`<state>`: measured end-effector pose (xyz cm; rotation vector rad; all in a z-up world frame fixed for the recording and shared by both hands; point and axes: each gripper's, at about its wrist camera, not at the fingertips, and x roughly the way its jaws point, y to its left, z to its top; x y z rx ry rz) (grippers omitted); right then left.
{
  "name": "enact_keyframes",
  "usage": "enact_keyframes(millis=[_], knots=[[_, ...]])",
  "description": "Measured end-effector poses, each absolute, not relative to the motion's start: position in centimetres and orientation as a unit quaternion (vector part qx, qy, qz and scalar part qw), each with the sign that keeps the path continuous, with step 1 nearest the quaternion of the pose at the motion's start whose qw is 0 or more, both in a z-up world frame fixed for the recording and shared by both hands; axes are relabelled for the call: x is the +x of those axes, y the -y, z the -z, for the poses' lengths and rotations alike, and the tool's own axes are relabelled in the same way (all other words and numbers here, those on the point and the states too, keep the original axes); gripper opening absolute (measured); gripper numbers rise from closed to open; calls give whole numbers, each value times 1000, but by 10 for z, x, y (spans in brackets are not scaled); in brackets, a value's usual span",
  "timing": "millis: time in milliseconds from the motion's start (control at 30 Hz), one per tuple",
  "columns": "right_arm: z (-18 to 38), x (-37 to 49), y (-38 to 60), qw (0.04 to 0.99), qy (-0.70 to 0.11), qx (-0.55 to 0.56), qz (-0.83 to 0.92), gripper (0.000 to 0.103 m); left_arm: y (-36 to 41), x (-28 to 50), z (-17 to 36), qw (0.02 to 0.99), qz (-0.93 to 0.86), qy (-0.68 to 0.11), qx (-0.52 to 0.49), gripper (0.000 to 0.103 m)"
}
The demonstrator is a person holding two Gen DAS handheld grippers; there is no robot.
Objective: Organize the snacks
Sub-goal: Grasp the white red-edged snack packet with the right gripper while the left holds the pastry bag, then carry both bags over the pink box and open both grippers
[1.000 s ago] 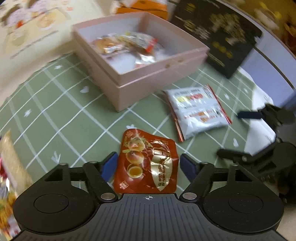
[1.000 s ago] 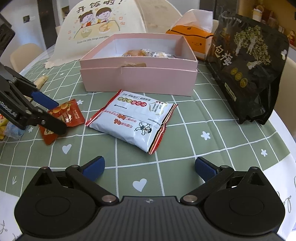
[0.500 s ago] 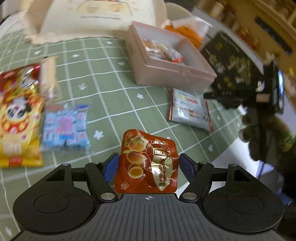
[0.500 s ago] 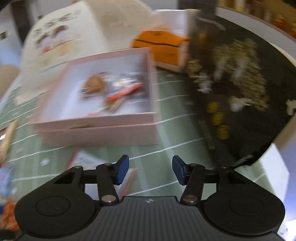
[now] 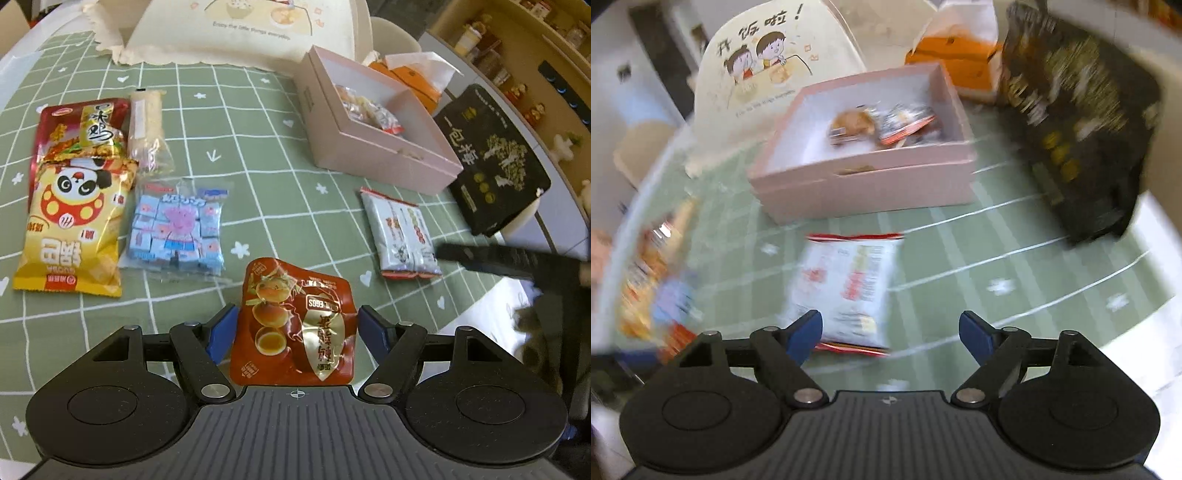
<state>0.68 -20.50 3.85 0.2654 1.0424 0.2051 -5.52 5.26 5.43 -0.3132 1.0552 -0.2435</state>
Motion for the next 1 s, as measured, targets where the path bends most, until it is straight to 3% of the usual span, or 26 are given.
enact_keyframes(millis=[100, 133, 400, 567, 733, 1000], knots=[[-24, 31, 192, 832, -517, 180, -89, 82, -53, -63, -59, 848, 109, -500, -135, 77], [-25, 35, 184, 838, -510, 173, -84, 88, -53, -65, -62, 849, 106, -501, -130, 77], [-20, 40, 109, 857, -509, -36, -76, 90, -59, -78, -80, 858, 105, -492, -104, 77], [-37, 23, 130, 844, -523, -26, -114, 76, -56, -79, -81, 851, 128, -497, -109, 77], [-103, -17, 160, 875, -462, -51, -133, 75, -47, -71, -103, 830, 207, -501, -131, 77], [-238, -44, 227, 954, -284, -22, -94, 75, -22, 21, -214, 894, 258, -353, -97, 77]])
